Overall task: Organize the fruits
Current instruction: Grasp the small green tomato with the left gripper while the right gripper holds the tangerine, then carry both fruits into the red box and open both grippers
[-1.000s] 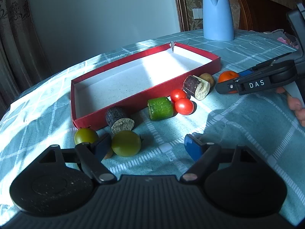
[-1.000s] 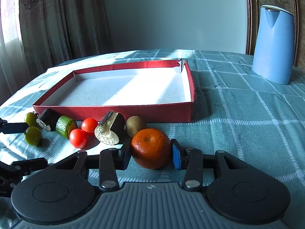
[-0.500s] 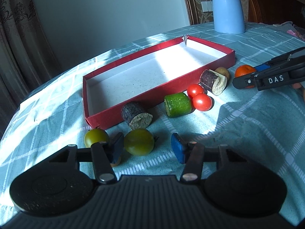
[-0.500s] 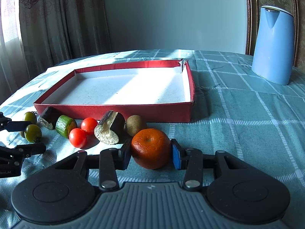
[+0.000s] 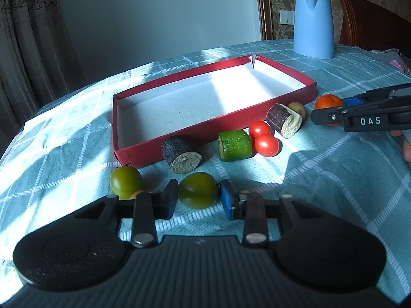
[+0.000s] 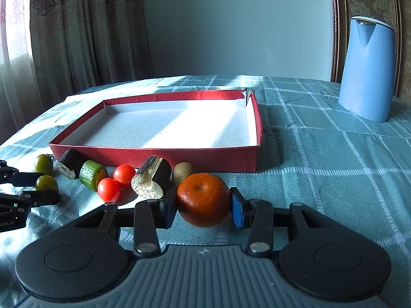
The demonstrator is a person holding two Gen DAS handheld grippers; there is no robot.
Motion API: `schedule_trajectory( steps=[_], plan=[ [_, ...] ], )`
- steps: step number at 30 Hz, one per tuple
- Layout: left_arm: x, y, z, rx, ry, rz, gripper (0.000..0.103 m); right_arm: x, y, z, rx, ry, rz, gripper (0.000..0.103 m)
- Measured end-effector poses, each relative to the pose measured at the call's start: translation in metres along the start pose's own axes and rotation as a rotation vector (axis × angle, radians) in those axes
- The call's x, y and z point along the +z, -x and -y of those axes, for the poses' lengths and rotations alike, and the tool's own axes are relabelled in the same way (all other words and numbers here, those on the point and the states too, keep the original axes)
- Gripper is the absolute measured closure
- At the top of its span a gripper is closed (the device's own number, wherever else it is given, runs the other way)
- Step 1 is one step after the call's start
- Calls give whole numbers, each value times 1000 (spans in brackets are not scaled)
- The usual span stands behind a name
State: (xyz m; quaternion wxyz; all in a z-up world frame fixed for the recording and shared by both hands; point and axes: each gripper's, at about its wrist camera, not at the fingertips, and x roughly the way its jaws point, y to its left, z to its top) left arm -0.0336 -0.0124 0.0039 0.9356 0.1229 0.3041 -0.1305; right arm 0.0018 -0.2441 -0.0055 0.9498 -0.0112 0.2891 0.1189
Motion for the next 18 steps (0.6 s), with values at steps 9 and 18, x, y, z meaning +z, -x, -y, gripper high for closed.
schedule_trajectory(
  steps=[9, 18],
  plan=[
    [39, -9, 1, -37, 31, 56, 71, 32, -11, -1, -58, 84, 48, 62],
    [86, -79, -35, 37, 195, 32, 71, 77, -79, 0, -106, 103, 4, 62]
  ],
)
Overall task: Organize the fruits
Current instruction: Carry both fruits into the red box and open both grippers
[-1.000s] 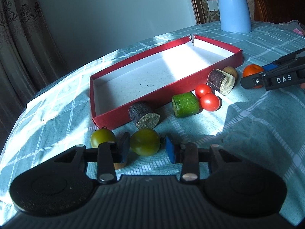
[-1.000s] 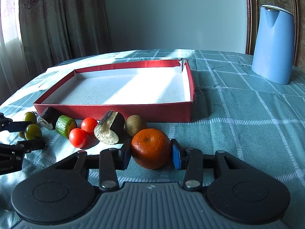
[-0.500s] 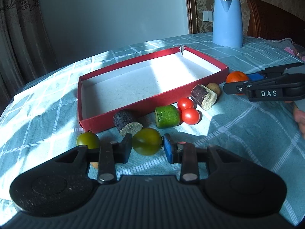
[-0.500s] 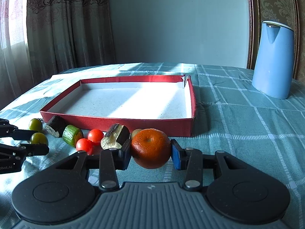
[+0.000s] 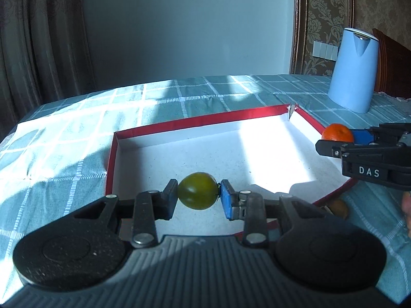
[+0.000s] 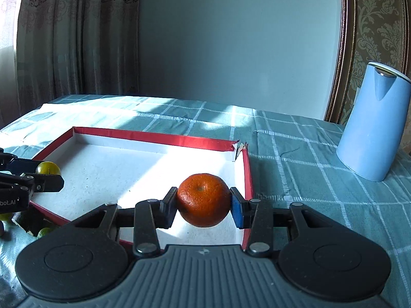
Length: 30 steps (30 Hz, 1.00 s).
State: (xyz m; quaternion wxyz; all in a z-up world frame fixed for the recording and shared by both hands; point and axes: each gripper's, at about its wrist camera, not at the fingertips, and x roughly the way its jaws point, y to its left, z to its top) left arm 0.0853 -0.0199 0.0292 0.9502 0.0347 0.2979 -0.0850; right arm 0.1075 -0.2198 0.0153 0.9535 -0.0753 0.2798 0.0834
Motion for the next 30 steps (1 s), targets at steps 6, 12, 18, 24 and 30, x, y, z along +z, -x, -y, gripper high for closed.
schedule_trajectory(
  steps=[6, 12, 18, 24, 30],
  plan=[
    [6, -37, -16, 85, 42, -34, 71, 15, -48, -2, 26, -17, -87, 62],
    [6, -47, -26, 83, 75, -42, 70, 14, -70, -5, 20, 1, -132, 62],
    [4, -51, -24, 104, 54, -61, 66, 15, -71, -5, 15, 2, -133, 61],
    [3, -40, -26, 122, 70, 4, 26, 13, -69, -7, 1, 19, -105, 34],
    [-1, -22, -23, 151, 53, 103, 10, 11, -65, -6, -8, 27, -86, 34]
  ],
)
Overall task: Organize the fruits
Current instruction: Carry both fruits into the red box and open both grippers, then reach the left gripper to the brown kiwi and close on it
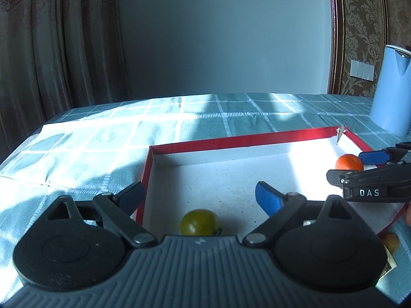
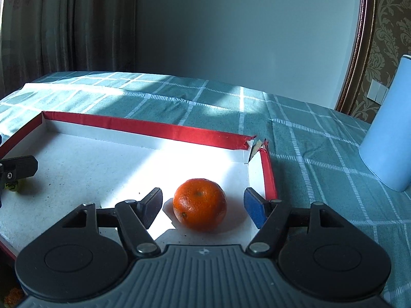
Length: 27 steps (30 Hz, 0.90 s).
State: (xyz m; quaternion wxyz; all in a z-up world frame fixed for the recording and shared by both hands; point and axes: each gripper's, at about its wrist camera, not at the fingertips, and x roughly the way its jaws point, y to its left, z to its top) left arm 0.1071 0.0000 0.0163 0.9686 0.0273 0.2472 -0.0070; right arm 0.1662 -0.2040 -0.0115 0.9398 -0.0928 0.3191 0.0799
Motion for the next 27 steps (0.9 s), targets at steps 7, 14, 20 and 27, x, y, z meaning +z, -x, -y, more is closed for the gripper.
schedule_trajectory(
  steps=[7, 14, 20, 27],
  plan=[
    [-11, 30, -13, 15, 29, 84, 3, -14, 29, 7, -17, -28, 89, 34],
    [-38, 75, -42, 20, 74, 126, 0, -25, 78, 18, 33, -87, 174, 34],
    [-73, 113, -73, 7, 128, 103, 0, -44, 112, 17, 52, -94, 242, 34],
    [-90, 125, -88, -85, 204, 41, 0, -63, 125, 21, 70, -124, 237, 34]
  ],
)
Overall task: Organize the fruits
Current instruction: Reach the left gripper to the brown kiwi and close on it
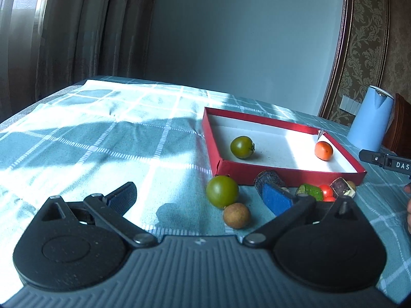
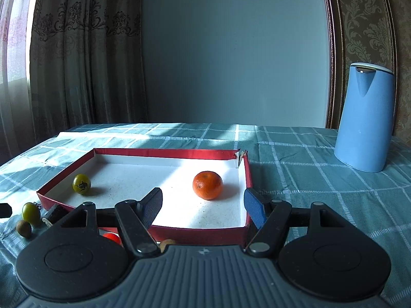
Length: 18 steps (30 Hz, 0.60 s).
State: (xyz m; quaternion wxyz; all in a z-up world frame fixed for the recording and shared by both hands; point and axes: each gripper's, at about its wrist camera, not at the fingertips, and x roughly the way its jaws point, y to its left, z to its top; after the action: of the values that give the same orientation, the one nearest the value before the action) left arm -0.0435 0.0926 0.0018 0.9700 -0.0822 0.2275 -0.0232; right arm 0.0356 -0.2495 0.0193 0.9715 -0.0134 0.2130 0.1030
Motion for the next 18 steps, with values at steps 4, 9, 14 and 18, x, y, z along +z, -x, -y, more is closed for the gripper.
schedule_trajectory(
  steps=[4, 9, 14, 18],
  plan=[
    [-3, -8, 18, 15, -103, -54, 0, -3, 1, 5, -20, -18, -14, 33],
    [-9, -19, 35, 56, -200, -112, 12, -6, -1, 7, -27, -35, -36, 34],
    [-11, -28, 42, 73, -199, -163, 29, -7, -1, 6, -22, -34, -46, 34],
    [-13, -27, 50, 58, -208, -159, 33, -8, -2, 5, -21, -32, -51, 34]
  ],
)
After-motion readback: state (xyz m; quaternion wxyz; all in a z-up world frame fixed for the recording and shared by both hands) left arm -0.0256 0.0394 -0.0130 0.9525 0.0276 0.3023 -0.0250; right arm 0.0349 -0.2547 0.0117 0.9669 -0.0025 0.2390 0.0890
